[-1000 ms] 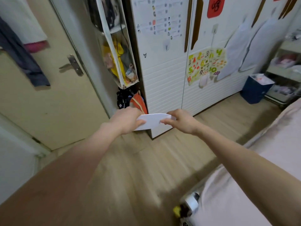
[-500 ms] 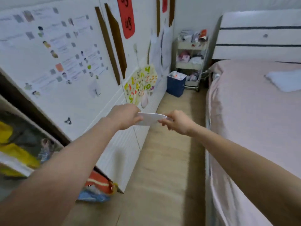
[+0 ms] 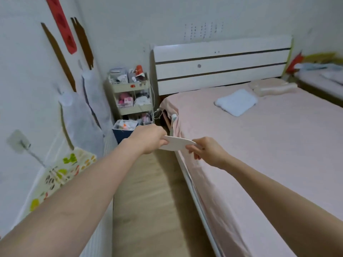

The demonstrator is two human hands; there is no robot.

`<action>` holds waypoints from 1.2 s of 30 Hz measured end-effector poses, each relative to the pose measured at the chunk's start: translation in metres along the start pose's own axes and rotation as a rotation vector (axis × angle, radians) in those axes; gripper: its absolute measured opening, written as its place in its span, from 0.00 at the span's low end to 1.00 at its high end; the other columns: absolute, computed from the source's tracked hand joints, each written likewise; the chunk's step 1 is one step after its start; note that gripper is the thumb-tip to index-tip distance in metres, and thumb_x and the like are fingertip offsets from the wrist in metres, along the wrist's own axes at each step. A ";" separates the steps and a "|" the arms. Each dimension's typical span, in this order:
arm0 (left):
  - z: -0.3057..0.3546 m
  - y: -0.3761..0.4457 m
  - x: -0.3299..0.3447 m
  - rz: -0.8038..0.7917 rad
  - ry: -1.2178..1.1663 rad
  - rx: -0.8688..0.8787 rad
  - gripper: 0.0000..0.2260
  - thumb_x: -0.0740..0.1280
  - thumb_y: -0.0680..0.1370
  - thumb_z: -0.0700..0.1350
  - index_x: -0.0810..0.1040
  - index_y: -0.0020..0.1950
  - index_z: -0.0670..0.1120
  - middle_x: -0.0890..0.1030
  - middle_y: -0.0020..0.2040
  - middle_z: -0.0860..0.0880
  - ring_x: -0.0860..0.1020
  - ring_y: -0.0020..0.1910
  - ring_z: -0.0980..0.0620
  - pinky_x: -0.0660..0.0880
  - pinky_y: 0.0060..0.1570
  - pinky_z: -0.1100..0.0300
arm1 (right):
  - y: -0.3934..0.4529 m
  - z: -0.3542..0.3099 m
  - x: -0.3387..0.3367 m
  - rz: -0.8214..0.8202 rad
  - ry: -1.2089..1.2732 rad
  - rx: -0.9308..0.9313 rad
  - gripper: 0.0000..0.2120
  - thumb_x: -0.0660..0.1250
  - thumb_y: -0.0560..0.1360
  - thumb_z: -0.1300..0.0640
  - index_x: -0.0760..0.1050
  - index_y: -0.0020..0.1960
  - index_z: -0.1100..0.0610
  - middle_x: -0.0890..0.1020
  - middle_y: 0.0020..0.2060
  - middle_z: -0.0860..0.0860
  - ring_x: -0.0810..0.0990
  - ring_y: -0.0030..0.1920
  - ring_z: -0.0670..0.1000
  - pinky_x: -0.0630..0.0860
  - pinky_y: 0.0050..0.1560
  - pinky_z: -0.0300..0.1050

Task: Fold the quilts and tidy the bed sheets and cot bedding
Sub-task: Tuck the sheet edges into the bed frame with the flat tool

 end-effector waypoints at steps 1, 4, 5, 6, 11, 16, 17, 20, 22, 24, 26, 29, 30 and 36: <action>-0.015 0.021 -0.002 -0.004 0.006 0.012 0.11 0.61 0.79 0.55 0.77 0.45 0.49 0.75 0.38 0.53 0.76 0.42 0.50 0.67 0.36 0.57 | 0.022 0.002 -0.002 0.006 -0.007 0.013 0.15 0.62 0.80 0.49 0.79 0.43 0.58 0.81 0.31 0.51 0.78 0.32 0.49 0.75 0.41 0.46; -0.062 0.093 -0.008 -0.009 0.047 0.047 0.11 0.61 0.80 0.55 0.76 0.44 0.49 0.76 0.39 0.52 0.75 0.40 0.51 0.65 0.32 0.57 | 0.097 0.008 -0.009 0.015 -0.017 0.052 0.14 0.61 0.80 0.49 0.78 0.43 0.55 0.82 0.32 0.51 0.78 0.31 0.49 0.75 0.41 0.46; -0.081 0.122 -0.008 -0.014 0.044 0.060 0.11 0.61 0.80 0.55 0.76 0.44 0.50 0.76 0.40 0.53 0.74 0.40 0.51 0.66 0.34 0.57 | 0.128 0.011 -0.010 0.019 -0.020 0.061 0.14 0.60 0.81 0.49 0.78 0.43 0.55 0.82 0.32 0.51 0.78 0.31 0.48 0.75 0.40 0.45; -0.097 0.145 -0.005 -0.029 0.042 0.067 0.11 0.61 0.80 0.55 0.74 0.43 0.51 0.75 0.40 0.53 0.74 0.41 0.51 0.70 0.37 0.55 | 0.153 0.013 -0.010 0.025 -0.025 0.076 0.15 0.60 0.81 0.49 0.78 0.43 0.56 0.82 0.32 0.51 0.77 0.30 0.48 0.75 0.40 0.45; -0.180 0.270 -0.004 -0.052 0.081 0.151 0.10 0.61 0.80 0.54 0.69 0.42 0.52 0.72 0.39 0.52 0.72 0.40 0.51 0.72 0.41 0.55 | 0.288 0.027 -0.010 0.070 -0.041 0.137 0.17 0.59 0.81 0.48 0.78 0.44 0.59 0.81 0.32 0.51 0.76 0.27 0.48 0.76 0.37 0.45; -0.241 0.395 -0.023 -0.072 0.102 0.246 0.08 0.61 0.80 0.55 0.70 0.45 0.53 0.75 0.43 0.52 0.74 0.43 0.51 0.67 0.38 0.56 | 0.404 0.041 -0.031 0.127 -0.066 0.226 0.16 0.58 0.81 0.48 0.77 0.44 0.57 0.81 0.34 0.53 0.79 0.30 0.50 0.77 0.39 0.48; -0.250 0.426 -0.027 -0.084 0.091 0.268 0.10 0.61 0.80 0.55 0.72 0.46 0.50 0.76 0.45 0.50 0.75 0.46 0.49 0.68 0.41 0.55 | 0.430 0.049 -0.041 0.149 -0.076 0.244 0.14 0.58 0.81 0.49 0.77 0.46 0.57 0.81 0.35 0.53 0.79 0.30 0.50 0.77 0.38 0.47; -0.257 0.492 -0.019 -0.086 0.102 0.334 0.14 0.60 0.80 0.56 0.77 0.55 0.48 0.78 0.52 0.49 0.76 0.52 0.47 0.65 0.45 0.55 | 0.482 0.073 -0.053 0.139 -0.037 0.287 0.07 0.58 0.81 0.55 0.74 0.47 0.50 0.80 0.37 0.49 0.79 0.30 0.45 0.73 0.30 0.36; -0.264 0.534 -0.007 -0.081 0.099 0.359 0.12 0.59 0.81 0.55 0.75 0.51 0.48 0.79 0.52 0.48 0.76 0.51 0.47 0.62 0.44 0.55 | 0.515 0.096 -0.057 0.135 -0.023 0.321 0.08 0.57 0.81 0.57 0.72 0.45 0.50 0.80 0.38 0.48 0.80 0.34 0.47 0.71 0.30 0.35; -0.281 0.588 0.011 -0.095 0.066 0.375 0.08 0.59 0.81 0.54 0.71 0.47 0.51 0.79 0.51 0.48 0.73 0.45 0.50 0.62 0.42 0.57 | 0.566 0.127 -0.054 0.119 -0.010 0.345 0.08 0.57 0.81 0.58 0.72 0.45 0.54 0.80 0.37 0.50 0.80 0.34 0.48 0.75 0.34 0.41; -0.302 0.642 0.027 -0.105 0.035 0.373 0.08 0.59 0.81 0.53 0.71 0.46 0.51 0.79 0.51 0.48 0.70 0.43 0.52 0.61 0.36 0.58 | 0.616 0.159 -0.051 0.091 -0.008 0.372 0.09 0.57 0.81 0.57 0.73 0.46 0.58 0.81 0.37 0.50 0.79 0.32 0.48 0.75 0.38 0.45; -0.344 0.720 0.046 -0.140 -0.039 0.307 0.10 0.58 0.81 0.53 0.75 0.56 0.50 0.79 0.54 0.49 0.75 0.49 0.50 0.66 0.39 0.57 | 0.690 0.206 -0.051 0.048 0.008 0.419 0.10 0.56 0.81 0.58 0.71 0.42 0.56 0.81 0.37 0.53 0.78 0.31 0.50 0.75 0.39 0.46; -0.362 0.757 0.052 -0.154 -0.082 0.272 0.12 0.58 0.81 0.53 0.75 0.59 0.51 0.79 0.55 0.50 0.76 0.52 0.50 0.68 0.42 0.56 | 0.726 0.227 -0.055 0.044 0.014 0.439 0.11 0.56 0.81 0.58 0.70 0.41 0.55 0.82 0.38 0.54 0.78 0.31 0.51 0.75 0.38 0.46; -0.427 0.884 0.087 -0.261 -0.116 0.184 0.09 0.58 0.81 0.51 0.76 0.56 0.53 0.79 0.49 0.54 0.76 0.46 0.54 0.69 0.41 0.58 | 0.839 0.318 -0.064 0.228 0.093 0.733 0.08 0.56 0.79 0.59 0.72 0.46 0.58 0.80 0.39 0.55 0.75 0.35 0.53 0.68 0.30 0.41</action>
Point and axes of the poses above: each hand's wrist, its own y-axis towards the middle knuckle, its own x-axis out of the palm, z = x × y, the point moved 10 cm from there along y, towards the middle knuckle
